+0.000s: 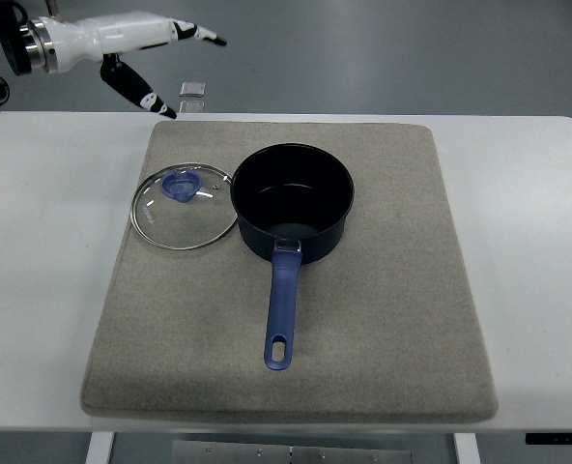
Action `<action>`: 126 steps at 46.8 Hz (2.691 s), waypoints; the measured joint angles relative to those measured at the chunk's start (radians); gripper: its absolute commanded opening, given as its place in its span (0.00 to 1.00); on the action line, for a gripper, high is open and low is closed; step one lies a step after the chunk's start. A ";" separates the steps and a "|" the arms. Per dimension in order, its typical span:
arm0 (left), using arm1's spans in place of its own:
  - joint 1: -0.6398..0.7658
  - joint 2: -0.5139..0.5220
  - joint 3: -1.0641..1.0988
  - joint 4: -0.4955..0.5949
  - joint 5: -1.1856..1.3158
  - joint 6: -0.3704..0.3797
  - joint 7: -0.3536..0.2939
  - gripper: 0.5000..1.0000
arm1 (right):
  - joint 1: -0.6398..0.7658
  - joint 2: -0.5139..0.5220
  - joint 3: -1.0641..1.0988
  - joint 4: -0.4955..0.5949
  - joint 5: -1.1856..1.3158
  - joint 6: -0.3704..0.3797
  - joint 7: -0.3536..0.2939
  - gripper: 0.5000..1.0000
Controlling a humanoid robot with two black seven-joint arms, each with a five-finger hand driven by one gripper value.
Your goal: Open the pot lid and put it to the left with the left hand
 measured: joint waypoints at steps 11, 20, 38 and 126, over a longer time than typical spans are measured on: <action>0.005 -0.068 -0.032 0.109 -0.339 0.038 0.000 0.93 | 0.000 0.000 0.000 0.000 0.000 0.000 0.000 0.83; 0.005 -0.153 -0.041 0.277 -0.477 0.039 0.000 0.93 | 0.000 0.000 0.000 0.001 0.000 0.000 0.000 0.83; 0.008 -0.252 -0.038 0.503 -0.784 -0.040 0.000 0.92 | 0.000 0.000 0.000 0.001 0.000 0.000 0.000 0.83; 0.203 -0.504 -0.249 0.656 -1.380 0.067 0.290 0.79 | 0.000 0.000 0.000 0.001 0.000 0.000 0.000 0.83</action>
